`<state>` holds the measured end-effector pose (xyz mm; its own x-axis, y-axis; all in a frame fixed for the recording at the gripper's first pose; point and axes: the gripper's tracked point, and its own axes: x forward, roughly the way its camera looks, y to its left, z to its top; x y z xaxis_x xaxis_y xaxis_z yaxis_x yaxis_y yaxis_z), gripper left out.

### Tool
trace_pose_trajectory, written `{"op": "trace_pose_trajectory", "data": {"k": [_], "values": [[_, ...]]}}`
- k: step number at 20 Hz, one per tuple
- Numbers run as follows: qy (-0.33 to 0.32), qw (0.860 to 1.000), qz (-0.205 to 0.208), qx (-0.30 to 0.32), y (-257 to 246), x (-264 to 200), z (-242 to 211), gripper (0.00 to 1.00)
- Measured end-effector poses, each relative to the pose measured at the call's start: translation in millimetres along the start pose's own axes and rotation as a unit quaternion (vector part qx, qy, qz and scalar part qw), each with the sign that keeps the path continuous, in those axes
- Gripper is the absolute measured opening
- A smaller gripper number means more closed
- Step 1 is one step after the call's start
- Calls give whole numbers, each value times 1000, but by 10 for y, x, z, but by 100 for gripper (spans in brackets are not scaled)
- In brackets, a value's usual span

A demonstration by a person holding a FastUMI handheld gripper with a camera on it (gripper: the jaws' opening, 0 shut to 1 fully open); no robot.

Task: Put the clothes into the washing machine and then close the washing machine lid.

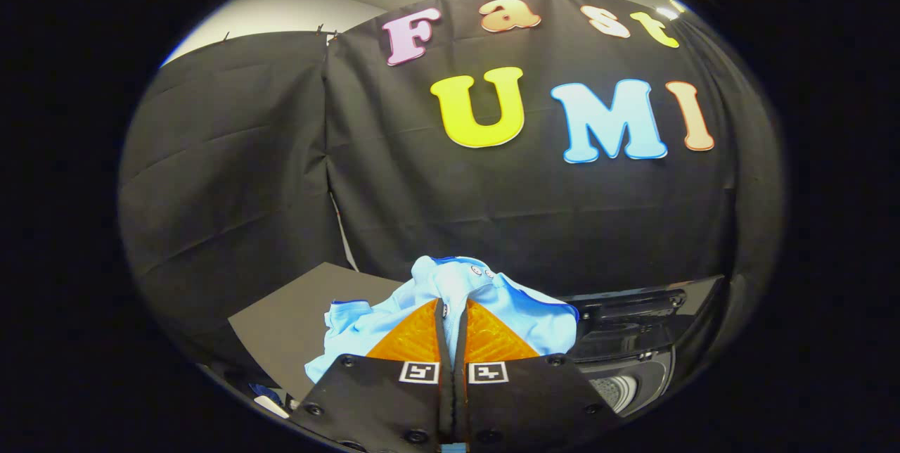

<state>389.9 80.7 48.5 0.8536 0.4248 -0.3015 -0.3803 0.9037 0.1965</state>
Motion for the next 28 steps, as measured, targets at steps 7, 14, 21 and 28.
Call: {"op": "trace_pose_trajectory", "data": {"k": [7,14,21,28], "values": [[-10,997,-69,20,-774,-263,-89,1],[14,993,-117,21,-1279,-355,-476,1],[65,987,-147,30,-1642,-229,-1117,1],[117,978,-169,35,-1863,-55,-1743,1]]}}
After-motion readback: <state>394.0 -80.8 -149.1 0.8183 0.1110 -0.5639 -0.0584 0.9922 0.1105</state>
